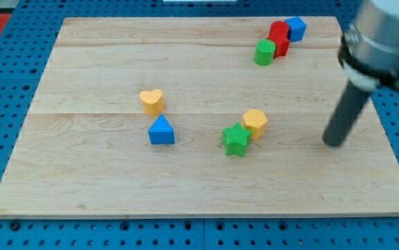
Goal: Push the green star and hexagon slightly upwards of the board
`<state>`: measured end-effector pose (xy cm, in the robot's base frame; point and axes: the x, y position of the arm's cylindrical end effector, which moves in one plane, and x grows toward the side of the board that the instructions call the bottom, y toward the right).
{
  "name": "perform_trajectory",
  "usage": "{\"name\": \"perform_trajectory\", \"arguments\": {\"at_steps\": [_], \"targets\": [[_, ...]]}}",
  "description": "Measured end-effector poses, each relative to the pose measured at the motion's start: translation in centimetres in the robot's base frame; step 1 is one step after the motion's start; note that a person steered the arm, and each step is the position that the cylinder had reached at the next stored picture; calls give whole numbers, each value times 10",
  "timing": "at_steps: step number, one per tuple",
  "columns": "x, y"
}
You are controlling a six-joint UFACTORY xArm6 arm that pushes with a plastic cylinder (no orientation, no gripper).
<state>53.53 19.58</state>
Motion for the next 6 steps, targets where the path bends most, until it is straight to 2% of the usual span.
{"name": "perform_trajectory", "arguments": {"at_steps": [1,2,6], "targets": [[62,-57],[65,-150],[-46,-145]]}}
